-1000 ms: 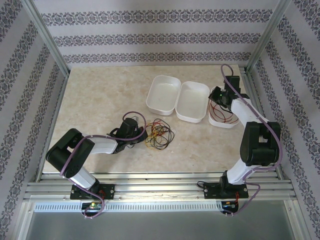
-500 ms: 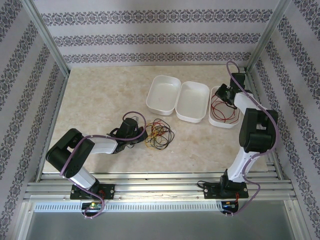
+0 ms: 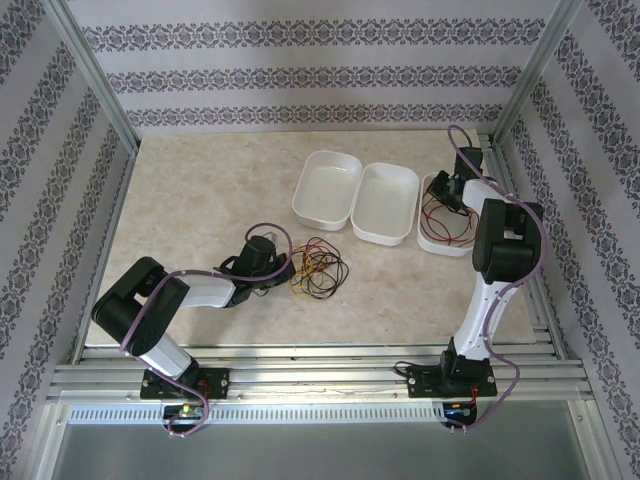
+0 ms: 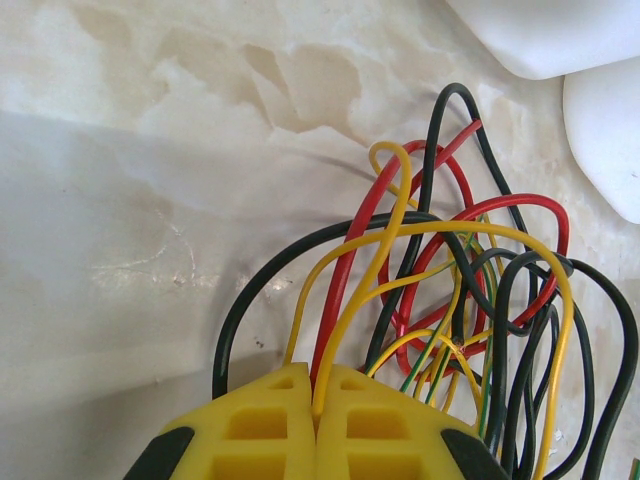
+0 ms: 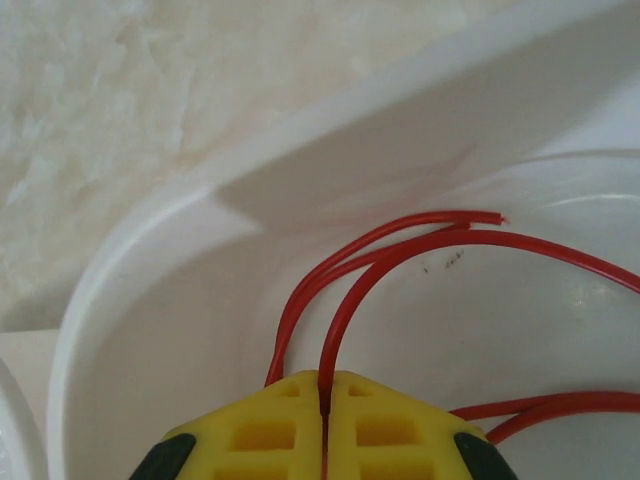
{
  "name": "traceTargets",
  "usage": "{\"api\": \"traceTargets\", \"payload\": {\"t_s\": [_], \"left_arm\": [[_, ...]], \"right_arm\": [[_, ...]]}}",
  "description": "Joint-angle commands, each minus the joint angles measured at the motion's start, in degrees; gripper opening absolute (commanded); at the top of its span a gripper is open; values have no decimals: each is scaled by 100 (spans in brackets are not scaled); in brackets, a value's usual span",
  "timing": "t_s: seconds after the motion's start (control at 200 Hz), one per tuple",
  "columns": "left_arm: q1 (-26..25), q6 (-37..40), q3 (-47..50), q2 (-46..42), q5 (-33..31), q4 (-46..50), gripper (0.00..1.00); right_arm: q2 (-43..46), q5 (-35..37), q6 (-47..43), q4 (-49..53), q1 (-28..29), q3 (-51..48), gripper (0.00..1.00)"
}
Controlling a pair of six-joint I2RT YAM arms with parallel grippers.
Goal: Untangle the cables
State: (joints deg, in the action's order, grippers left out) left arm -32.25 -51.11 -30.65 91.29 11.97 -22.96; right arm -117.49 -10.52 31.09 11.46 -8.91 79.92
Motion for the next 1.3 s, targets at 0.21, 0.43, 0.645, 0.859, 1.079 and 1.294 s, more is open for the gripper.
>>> {"api": "traceTargets", "payload": {"t_s": [0.21, 0.43, 0.645, 0.859, 1.079, 1.294], "left_arm": [[-36, -21, -20, -82, -64, 108, 0], [-37, -6, -54, -55, -52, 89, 0], [-36, -13, -84, -25, -32, 95, 0], [-37, 4, -125, -48, -56, 126, 0], [-36, 9, -78, -96, -80, 144, 0], [-40, 92, -81, -273, -97, 284, 0]], "right_arm": [[563, -17, -145, 185, -67, -70, 36], [1167, 104, -248, 452, -55, -301, 41], [1995, 217, -405, 491, 142, -827, 41], [2920, 526, -680, 763, 883, -1274, 42], [3688, 1121, -820, 1253, 2106, -1591, 42], [3953, 1583, -806, 1867, 3457, -1635, 42]]}}
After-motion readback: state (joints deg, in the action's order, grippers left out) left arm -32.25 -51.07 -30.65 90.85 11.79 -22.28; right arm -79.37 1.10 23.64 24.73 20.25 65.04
